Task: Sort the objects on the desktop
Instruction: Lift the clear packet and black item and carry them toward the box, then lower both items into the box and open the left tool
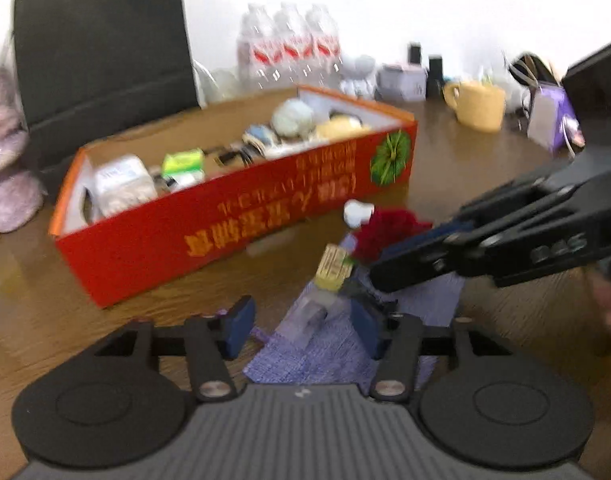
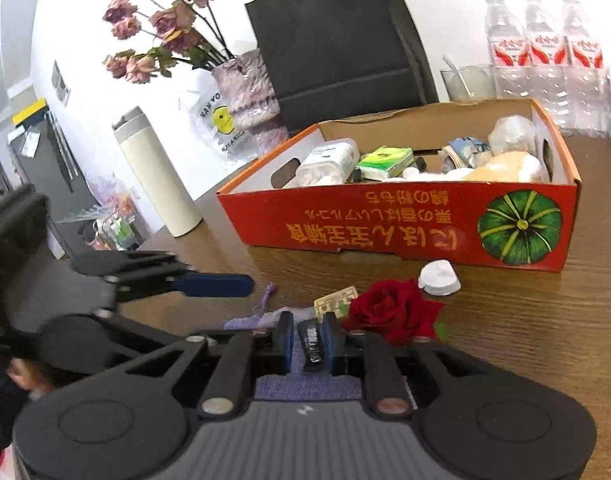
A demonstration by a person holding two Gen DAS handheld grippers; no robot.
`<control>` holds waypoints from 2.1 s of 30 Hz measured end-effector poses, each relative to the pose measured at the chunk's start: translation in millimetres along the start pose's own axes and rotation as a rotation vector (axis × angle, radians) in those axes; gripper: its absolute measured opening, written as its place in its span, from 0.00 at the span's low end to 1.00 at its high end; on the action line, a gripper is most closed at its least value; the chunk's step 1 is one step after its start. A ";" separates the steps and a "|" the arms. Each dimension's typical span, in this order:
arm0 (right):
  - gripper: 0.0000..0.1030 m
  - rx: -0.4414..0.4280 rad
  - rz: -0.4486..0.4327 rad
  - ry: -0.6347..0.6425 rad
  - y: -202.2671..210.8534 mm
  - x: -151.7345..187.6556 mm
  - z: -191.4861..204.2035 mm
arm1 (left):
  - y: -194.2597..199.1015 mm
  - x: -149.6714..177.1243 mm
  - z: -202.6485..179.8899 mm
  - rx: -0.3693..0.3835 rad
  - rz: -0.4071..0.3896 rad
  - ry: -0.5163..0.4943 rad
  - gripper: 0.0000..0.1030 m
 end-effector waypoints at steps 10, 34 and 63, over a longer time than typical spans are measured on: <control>0.18 0.037 0.029 0.047 -9.0 7.7 6.0 | 8.4 6.7 16.7 -0.003 -0.012 0.180 0.20; 0.05 0.198 -0.058 0.143 12.9 4.8 50.3 | 129.1 53.1 18.3 -0.212 -0.238 0.403 0.20; 0.06 0.387 -0.549 0.100 166.6 79.3 147.6 | 232.5 65.1 -55.8 -0.385 -0.550 0.422 0.20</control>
Point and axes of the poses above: each gripper's, at about its wrist camera, not at the fingertips, and y roughly against the way its jaws point, z to its left, x to its underside, the point moved 9 cm from there along -y, roughly the way its jaws point, and after that the axes turned 7 degrees about z, right-handed, at the moved point
